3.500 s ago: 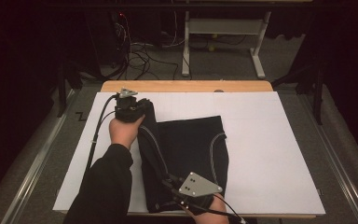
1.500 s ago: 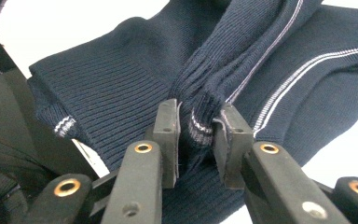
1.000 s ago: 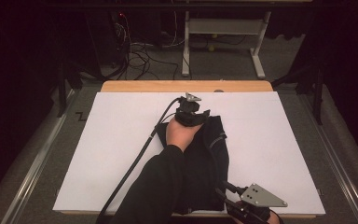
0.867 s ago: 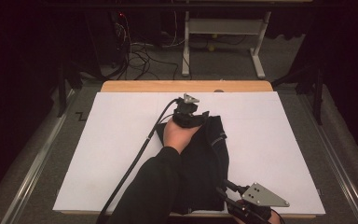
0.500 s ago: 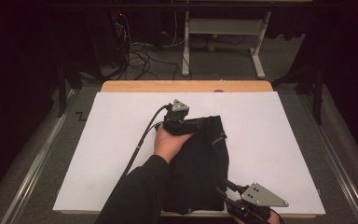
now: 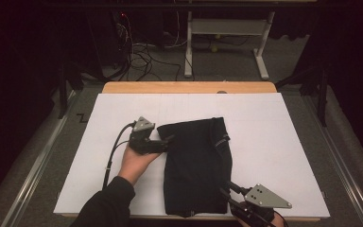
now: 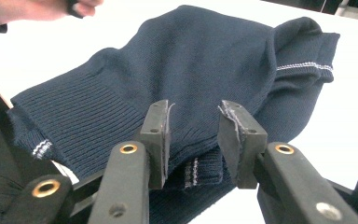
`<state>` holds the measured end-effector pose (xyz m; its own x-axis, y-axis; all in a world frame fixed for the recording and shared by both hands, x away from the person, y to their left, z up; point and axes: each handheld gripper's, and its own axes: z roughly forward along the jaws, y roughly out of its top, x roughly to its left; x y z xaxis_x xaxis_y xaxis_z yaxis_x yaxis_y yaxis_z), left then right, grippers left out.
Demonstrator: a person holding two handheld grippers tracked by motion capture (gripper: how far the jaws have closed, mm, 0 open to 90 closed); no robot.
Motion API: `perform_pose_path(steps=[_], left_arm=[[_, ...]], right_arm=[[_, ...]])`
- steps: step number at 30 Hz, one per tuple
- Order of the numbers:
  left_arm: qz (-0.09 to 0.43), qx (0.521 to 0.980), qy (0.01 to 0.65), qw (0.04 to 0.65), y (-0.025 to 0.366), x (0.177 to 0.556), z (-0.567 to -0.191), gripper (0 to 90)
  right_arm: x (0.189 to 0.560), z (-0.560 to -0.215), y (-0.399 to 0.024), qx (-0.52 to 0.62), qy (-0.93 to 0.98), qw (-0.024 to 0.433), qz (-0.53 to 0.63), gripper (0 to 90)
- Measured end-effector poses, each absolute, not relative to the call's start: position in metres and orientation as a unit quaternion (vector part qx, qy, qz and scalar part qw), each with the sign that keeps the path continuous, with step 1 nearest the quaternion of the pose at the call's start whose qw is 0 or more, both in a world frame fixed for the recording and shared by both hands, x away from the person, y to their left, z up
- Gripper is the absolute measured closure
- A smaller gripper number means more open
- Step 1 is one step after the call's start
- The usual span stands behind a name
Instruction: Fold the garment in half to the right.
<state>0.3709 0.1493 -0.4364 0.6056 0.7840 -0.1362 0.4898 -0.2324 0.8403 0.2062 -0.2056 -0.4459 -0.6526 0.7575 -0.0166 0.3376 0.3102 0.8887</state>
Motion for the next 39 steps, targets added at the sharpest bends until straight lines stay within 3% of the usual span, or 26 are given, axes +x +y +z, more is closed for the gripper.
perform_pose_path(steps=[3,11,17,26,31,39], left_arm=[[0.155,0.768,0.421,0.456,0.169,0.36,-0.444,0.0],[0.168,0.779,0.412,0.441,0.209,0.321,-0.454,0.0],[0.18,0.76,0.418,0.464,0.233,0.301,-0.467,0.0],[0.173,0.76,0.416,0.469,0.242,0.299,-0.47,0.0],[0.175,0.757,0.409,0.478,0.244,0.298,-0.466,0.0],[0.185,0.76,0.399,0.479,0.242,0.295,-0.464,0.0]], right_arm=[[0.207,-0.447,-0.204,0.351,0.78,0.224,0.468,65.1],[0.211,-0.448,-0.204,0.357,0.78,0.224,0.462,65.7],[0.222,-0.445,-0.203,0.366,0.779,0.224,0.457,67.8],[0.276,-0.435,-0.19,0.386,0.779,0.213,0.445,77.6],[0.309,-0.431,-0.171,0.383,0.791,0.222,0.422,90.0],[0.356,-0.429,-0.145,0.393,0.81,0.231,0.369,90.0]])
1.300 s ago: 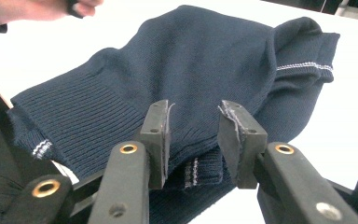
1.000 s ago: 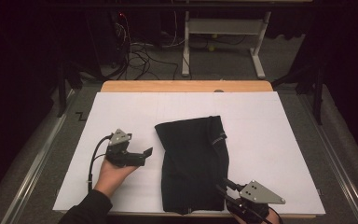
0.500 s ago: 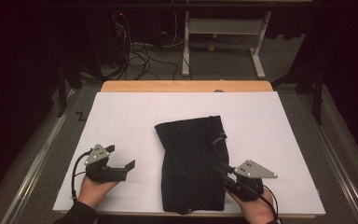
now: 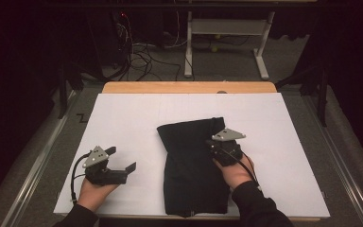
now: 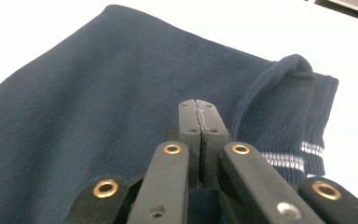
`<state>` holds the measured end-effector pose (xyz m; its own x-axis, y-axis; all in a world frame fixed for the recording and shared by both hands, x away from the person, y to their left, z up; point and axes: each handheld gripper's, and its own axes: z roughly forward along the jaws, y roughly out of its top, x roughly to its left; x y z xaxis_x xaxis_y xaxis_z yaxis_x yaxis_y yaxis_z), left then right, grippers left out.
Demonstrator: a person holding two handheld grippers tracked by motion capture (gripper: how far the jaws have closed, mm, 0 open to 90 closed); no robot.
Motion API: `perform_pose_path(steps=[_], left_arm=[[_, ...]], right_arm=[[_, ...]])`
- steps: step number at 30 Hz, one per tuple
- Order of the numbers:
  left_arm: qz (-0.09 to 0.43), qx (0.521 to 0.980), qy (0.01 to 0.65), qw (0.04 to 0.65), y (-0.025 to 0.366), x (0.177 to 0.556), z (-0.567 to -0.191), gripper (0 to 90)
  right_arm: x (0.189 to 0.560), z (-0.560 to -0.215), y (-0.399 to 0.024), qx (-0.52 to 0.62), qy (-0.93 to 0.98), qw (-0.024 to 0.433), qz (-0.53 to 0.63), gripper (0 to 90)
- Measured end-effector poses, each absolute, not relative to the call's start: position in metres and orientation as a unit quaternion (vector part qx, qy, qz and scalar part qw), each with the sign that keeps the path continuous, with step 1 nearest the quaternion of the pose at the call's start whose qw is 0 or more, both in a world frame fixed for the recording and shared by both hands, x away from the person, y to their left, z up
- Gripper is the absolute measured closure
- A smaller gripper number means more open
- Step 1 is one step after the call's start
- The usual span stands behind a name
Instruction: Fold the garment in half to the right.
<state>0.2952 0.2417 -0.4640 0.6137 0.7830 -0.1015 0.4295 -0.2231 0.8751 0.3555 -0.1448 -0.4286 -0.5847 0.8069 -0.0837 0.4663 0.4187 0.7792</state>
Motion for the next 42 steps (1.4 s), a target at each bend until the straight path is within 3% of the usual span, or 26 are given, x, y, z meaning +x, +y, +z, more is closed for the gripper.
perform_pose_path(steps=[7,22,42], left_arm=[[0.186,0.766,0.395,0.472,0.24,0.296,-0.466,0.0],[0.163,0.753,0.411,0.488,0.246,0.298,-0.471,0.0],[0.163,0.74,0.42,0.5,0.254,0.3,-0.473,0.0]], right_arm=[[0.381,-0.442,-0.144,0.421,0.814,0.23,0.327,90.0],[0.378,-0.45,-0.188,0.458,0.788,0.257,0.322,90.0],[0.313,-0.463,-0.264,0.459,0.731,0.254,0.435,87.8]])
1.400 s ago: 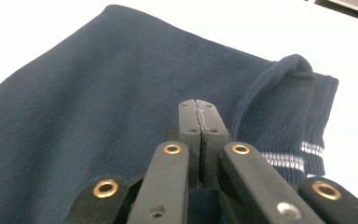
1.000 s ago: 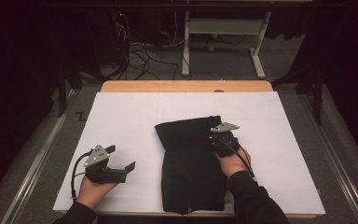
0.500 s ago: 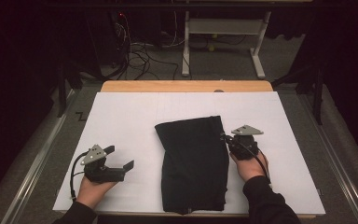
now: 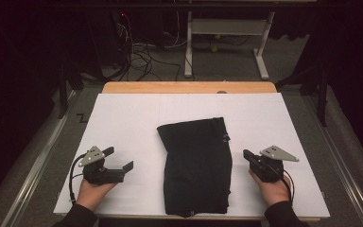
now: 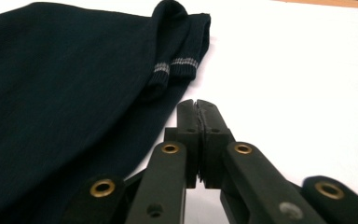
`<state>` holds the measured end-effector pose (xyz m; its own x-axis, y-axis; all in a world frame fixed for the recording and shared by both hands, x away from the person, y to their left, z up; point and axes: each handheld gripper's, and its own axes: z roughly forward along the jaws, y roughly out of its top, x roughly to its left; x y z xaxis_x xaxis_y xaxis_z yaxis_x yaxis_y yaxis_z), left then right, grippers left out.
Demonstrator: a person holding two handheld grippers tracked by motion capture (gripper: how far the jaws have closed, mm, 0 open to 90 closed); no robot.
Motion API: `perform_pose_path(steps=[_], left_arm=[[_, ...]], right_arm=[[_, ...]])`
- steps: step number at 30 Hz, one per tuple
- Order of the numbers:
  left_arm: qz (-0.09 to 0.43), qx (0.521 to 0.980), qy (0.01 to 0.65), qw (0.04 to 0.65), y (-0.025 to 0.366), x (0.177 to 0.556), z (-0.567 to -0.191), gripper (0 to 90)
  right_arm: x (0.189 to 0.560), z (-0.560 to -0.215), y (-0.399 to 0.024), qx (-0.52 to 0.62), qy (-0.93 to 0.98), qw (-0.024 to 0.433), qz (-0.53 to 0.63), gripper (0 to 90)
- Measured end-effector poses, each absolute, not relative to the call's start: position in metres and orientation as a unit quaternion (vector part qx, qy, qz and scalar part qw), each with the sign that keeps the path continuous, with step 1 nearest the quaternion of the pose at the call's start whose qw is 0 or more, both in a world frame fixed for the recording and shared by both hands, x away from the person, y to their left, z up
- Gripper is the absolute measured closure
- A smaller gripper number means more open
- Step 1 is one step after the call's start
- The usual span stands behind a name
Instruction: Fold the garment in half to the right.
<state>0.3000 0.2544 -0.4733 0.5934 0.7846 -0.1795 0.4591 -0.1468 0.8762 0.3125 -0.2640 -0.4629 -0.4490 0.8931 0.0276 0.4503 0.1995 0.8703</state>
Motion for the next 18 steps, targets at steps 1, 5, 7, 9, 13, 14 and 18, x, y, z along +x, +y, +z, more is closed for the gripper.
perform_pose_path(steps=[1,5,7,9,13,14,18], left_arm=[[0.162,0.739,0.421,0.501,0.255,0.3,-0.474,0.0],[0.162,0.735,0.425,0.503,0.256,0.3,-0.474,0.0],[0.162,0.736,0.426,0.5,0.255,0.301,-0.474,0.0],[0.162,0.737,0.427,0.499,0.254,0.302,-0.475,0.0],[0.163,0.741,0.423,0.495,0.251,0.301,-0.475,0.0],[0.164,0.742,0.422,0.494,0.25,0.301,-0.475,0.0],[0.169,0.748,0.413,0.492,0.248,0.299,-0.474,0.0]], right_arm=[[0.309,-0.464,-0.266,0.458,0.73,0.254,0.44,87.1],[0.292,-0.464,-0.275,0.449,0.721,0.254,0.462,80.8],[0.287,-0.466,-0.276,0.442,0.723,0.257,0.464,77.6],[0.285,-0.468,-0.277,0.439,0.725,0.25,0.468,72.9],[0.289,-0.47,-0.275,0.434,0.729,0.25,0.467,56.1],[0.289,-0.47,-0.274,0.431,0.73,0.25,0.468,51.6],[0.29,-0.47,-0.273,0.423,0.733,0.246,0.473,32.7]])
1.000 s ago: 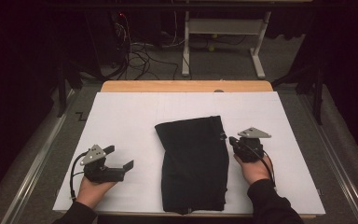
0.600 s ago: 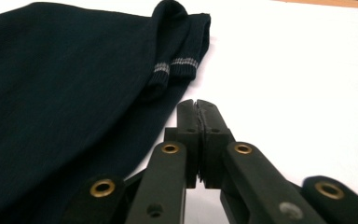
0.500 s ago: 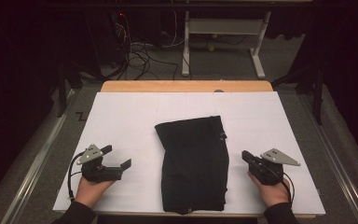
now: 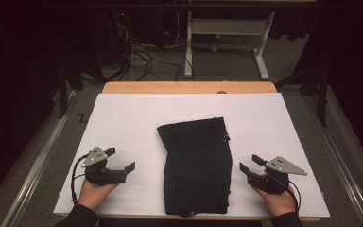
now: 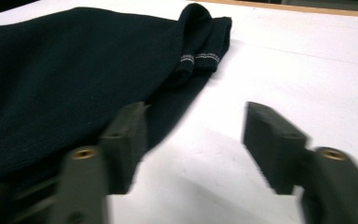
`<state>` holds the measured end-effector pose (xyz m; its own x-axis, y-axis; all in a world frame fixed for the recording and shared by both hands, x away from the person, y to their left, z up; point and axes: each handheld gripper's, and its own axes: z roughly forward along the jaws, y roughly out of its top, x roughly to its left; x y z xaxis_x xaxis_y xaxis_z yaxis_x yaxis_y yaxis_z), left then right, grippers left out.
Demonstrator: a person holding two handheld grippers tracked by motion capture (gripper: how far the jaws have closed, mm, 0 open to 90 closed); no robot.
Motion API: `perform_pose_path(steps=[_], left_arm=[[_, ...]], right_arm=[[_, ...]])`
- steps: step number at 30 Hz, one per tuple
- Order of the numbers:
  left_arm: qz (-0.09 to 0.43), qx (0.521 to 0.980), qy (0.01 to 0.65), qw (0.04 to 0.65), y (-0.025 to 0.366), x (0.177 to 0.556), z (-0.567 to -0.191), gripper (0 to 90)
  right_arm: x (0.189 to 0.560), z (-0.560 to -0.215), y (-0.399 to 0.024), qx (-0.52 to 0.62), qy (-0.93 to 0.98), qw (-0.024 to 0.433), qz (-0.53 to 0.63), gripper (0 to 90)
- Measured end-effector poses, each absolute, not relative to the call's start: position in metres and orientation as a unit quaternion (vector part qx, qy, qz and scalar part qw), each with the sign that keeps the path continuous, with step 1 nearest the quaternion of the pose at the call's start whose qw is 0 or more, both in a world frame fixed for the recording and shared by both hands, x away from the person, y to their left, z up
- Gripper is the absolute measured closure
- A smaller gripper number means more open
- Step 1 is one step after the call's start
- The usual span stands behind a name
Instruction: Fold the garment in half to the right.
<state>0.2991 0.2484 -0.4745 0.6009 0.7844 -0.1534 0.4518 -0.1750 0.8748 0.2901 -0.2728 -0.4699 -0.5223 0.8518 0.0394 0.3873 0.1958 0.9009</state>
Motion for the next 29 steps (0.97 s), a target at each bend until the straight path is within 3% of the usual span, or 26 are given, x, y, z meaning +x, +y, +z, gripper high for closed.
perform_pose_path(steps=[8,14,29], left_arm=[[0.171,0.741,0.415,0.499,0.254,0.298,-0.472,0.0],[0.172,0.741,0.416,0.499,0.255,0.298,-0.471,0.0],[0.167,0.742,0.424,0.492,0.253,0.3,-0.468,0.0]], right_arm=[[0.285,-0.463,-0.272,0.415,0.719,0.252,0.497,1.1],[0.271,-0.452,-0.281,0.42,0.696,0.286,0.507,0.0],[0.273,-0.457,-0.283,0.42,0.699,0.282,0.506,0.0]])
